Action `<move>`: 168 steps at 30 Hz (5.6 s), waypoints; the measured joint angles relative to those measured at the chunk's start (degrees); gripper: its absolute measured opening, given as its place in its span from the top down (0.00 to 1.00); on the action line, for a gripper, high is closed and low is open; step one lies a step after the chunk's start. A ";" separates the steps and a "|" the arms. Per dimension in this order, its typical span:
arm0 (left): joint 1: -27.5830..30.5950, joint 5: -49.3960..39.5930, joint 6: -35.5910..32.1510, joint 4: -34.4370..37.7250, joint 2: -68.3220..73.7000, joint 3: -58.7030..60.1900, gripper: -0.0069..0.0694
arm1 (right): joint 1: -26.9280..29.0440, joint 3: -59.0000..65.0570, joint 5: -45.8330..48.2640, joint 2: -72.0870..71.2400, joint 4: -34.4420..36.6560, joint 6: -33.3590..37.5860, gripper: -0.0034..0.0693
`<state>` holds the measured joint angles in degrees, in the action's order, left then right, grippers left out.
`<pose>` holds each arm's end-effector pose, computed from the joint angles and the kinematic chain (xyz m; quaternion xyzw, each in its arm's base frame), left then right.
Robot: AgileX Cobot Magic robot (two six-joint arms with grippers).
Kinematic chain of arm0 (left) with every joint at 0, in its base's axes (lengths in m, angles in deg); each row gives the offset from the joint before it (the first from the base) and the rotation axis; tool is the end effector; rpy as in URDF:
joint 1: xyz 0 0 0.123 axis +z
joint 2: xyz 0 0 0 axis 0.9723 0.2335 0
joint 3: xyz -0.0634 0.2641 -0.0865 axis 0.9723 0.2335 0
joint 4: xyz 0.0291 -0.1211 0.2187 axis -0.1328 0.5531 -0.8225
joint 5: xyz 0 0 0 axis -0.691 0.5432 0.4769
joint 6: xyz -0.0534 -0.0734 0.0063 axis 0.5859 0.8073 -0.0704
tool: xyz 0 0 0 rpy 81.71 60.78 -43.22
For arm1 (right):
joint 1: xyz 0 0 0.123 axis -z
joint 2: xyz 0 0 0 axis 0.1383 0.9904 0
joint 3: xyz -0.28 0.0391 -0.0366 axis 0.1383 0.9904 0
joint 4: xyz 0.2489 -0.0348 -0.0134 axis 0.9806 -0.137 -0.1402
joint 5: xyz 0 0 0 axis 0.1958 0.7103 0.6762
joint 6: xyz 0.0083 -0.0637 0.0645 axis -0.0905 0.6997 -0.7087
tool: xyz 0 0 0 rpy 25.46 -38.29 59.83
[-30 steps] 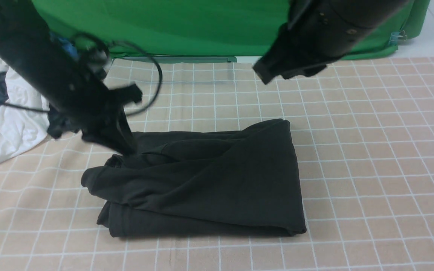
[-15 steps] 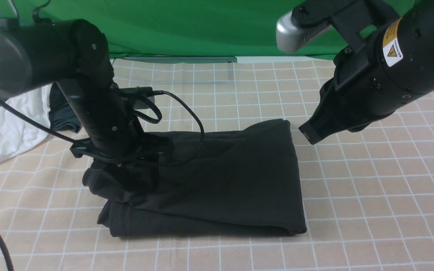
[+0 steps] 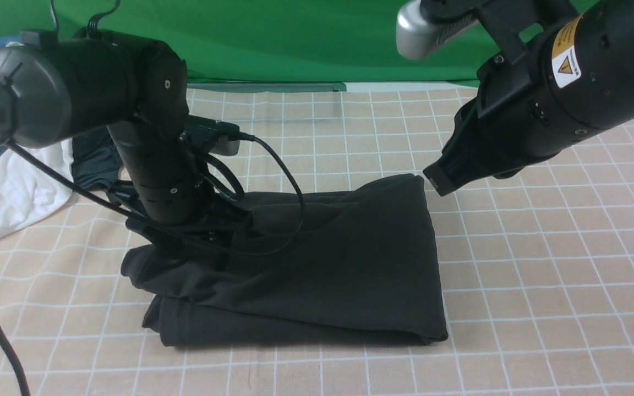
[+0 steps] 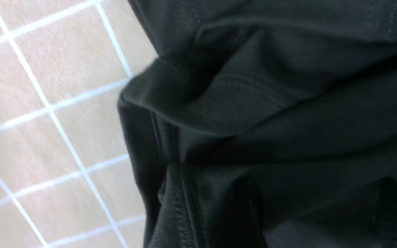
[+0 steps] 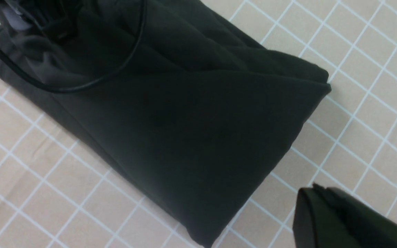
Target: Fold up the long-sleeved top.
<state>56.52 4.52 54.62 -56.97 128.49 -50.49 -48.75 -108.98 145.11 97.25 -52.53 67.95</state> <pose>0.3311 -0.1203 0.2228 0.1980 0.9782 -0.0092 0.0613 0.2345 0.1852 0.3713 -0.2710 0.9148 0.0514 0.2952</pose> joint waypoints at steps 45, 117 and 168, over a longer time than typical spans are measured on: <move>4.20 -3.04 -2.85 -2.84 -0.28 0.04 0.89 | 0.00 0.00 -0.41 0.00 0.47 0.00 0.92; 4.84 0.81 -7.40 7.49 3.69 -2.06 0.89 | 0.00 0.00 -0.60 0.00 1.77 -0.01 0.92; 1.11 -5.01 -13.92 15.97 10.06 -7.14 0.72 | 0.00 0.05 -2.01 0.00 1.77 -0.01 0.92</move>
<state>57.62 -0.50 40.70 -41.00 138.55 -57.63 -48.75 -108.94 143.10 97.25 -50.76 67.94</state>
